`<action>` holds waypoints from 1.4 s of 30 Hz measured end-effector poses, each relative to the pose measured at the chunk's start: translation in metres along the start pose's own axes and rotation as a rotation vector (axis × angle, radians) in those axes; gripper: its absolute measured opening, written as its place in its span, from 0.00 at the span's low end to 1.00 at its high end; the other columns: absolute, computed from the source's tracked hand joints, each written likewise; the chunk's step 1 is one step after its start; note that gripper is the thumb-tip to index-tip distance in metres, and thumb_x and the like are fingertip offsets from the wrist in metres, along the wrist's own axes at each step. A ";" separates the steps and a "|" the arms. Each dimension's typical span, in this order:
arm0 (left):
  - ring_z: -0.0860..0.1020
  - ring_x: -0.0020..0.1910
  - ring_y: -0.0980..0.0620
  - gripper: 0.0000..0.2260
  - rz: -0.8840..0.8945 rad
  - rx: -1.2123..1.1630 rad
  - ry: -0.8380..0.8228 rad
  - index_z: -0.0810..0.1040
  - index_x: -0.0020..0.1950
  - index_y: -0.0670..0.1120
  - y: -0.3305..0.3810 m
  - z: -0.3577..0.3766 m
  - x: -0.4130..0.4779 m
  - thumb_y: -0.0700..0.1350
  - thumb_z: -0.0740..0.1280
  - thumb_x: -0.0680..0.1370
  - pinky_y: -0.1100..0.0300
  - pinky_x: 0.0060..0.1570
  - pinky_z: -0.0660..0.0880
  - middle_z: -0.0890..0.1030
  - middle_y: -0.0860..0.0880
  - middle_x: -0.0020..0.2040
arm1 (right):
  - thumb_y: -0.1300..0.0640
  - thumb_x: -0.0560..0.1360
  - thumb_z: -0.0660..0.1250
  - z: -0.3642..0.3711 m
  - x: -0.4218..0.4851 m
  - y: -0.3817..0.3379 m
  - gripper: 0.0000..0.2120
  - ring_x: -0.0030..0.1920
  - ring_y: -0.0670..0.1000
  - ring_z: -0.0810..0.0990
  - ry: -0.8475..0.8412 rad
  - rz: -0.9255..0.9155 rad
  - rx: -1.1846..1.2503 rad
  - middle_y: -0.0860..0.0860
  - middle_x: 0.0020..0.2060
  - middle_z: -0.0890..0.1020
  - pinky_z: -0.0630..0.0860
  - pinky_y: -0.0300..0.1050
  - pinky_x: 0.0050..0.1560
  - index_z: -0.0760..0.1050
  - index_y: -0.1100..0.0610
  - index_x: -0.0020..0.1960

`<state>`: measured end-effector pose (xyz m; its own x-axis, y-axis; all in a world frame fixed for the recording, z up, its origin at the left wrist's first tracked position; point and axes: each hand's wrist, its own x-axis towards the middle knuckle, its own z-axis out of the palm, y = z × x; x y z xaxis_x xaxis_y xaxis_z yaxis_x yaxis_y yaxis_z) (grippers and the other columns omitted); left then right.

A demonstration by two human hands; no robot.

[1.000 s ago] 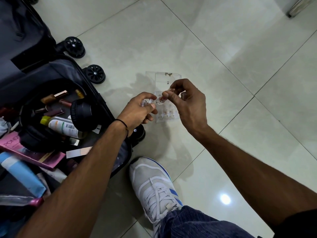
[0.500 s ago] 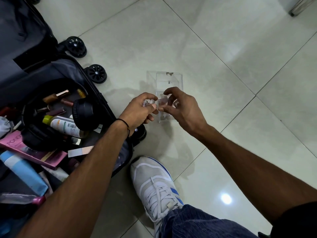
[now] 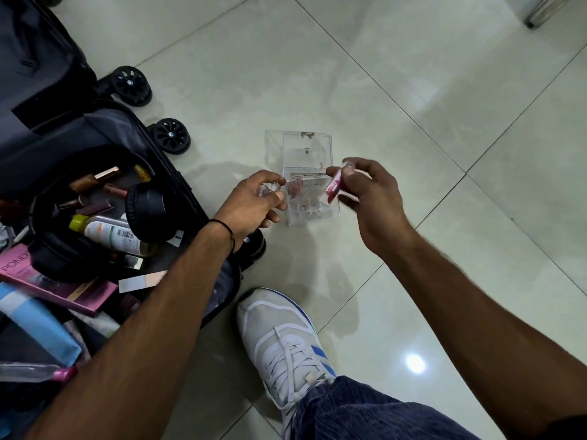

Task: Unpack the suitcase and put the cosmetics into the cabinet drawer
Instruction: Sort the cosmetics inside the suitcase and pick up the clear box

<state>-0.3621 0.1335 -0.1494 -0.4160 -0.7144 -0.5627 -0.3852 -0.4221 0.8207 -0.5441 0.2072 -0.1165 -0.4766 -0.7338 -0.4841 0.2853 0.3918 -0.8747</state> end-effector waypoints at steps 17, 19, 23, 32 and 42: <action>0.77 0.33 0.52 0.10 0.004 -0.007 0.005 0.76 0.61 0.50 -0.001 0.001 0.002 0.41 0.63 0.81 0.64 0.31 0.72 0.82 0.46 0.45 | 0.62 0.79 0.67 0.012 0.001 0.017 0.05 0.45 0.50 0.83 -0.159 -0.489 -0.603 0.46 0.43 0.81 0.80 0.49 0.48 0.73 0.57 0.53; 0.77 0.33 0.52 0.10 0.006 -0.002 0.005 0.76 0.61 0.50 -0.001 0.001 0.002 0.41 0.63 0.82 0.64 0.31 0.72 0.82 0.46 0.45 | 0.60 0.79 0.67 0.011 0.003 0.027 0.04 0.45 0.50 0.82 -0.185 -0.491 -0.681 0.46 0.45 0.81 0.80 0.53 0.49 0.74 0.55 0.54; 0.78 0.34 0.52 0.10 0.002 -0.028 0.004 0.75 0.62 0.49 0.000 0.001 0.001 0.41 0.62 0.82 0.64 0.32 0.73 0.82 0.45 0.47 | 0.63 0.79 0.63 0.009 0.007 0.035 0.13 0.49 0.47 0.80 -0.156 -0.573 -0.794 0.49 0.56 0.81 0.77 0.42 0.51 0.78 0.55 0.61; 0.83 0.42 0.47 0.27 0.355 -0.136 0.059 0.57 0.77 0.48 0.002 0.000 -0.023 0.44 0.65 0.82 0.60 0.37 0.76 0.83 0.45 0.50 | 0.57 0.81 0.66 0.014 -0.012 -0.003 0.09 0.41 0.42 0.78 -0.056 -0.422 -0.511 0.44 0.47 0.81 0.75 0.41 0.43 0.82 0.53 0.58; 0.84 0.41 0.46 0.33 0.337 0.017 -0.060 0.51 0.80 0.52 0.003 0.003 -0.027 0.42 0.66 0.81 0.55 0.32 0.76 0.79 0.48 0.56 | 0.56 0.78 0.70 0.029 -0.013 -0.007 0.05 0.48 0.55 0.82 -0.349 -0.263 -0.472 0.55 0.50 0.82 0.78 0.53 0.54 0.82 0.58 0.49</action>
<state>-0.3544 0.1529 -0.1318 -0.5696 -0.7779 -0.2655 -0.2317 -0.1579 0.9599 -0.5158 0.1980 -0.1031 -0.1593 -0.9451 -0.2855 -0.2390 0.3175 -0.9176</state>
